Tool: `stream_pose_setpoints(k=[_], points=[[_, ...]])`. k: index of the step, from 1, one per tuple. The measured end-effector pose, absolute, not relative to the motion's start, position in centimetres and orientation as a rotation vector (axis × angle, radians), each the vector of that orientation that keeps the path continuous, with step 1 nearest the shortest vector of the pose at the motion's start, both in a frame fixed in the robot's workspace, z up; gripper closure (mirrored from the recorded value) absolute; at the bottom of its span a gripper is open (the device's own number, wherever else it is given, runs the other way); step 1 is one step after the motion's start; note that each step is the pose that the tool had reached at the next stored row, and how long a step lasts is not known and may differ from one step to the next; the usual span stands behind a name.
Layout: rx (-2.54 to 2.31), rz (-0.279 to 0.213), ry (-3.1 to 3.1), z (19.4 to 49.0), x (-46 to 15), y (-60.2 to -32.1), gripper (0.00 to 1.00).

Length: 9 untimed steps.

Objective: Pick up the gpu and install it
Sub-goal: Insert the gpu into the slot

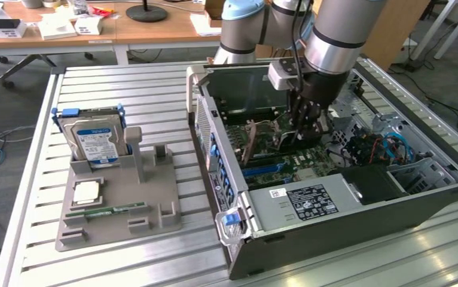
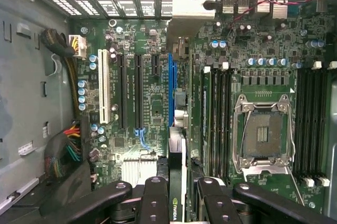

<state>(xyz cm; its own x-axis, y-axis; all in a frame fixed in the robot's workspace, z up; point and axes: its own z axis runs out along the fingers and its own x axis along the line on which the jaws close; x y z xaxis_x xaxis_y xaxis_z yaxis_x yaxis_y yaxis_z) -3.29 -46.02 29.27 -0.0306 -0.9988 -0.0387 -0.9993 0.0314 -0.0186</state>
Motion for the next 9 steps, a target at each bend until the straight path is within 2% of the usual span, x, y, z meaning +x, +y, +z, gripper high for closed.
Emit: stream_pose_setpoints(k=[9], points=[[-2.165,0.022,2.218,29.0,-3.34,-46.02,0.74]])
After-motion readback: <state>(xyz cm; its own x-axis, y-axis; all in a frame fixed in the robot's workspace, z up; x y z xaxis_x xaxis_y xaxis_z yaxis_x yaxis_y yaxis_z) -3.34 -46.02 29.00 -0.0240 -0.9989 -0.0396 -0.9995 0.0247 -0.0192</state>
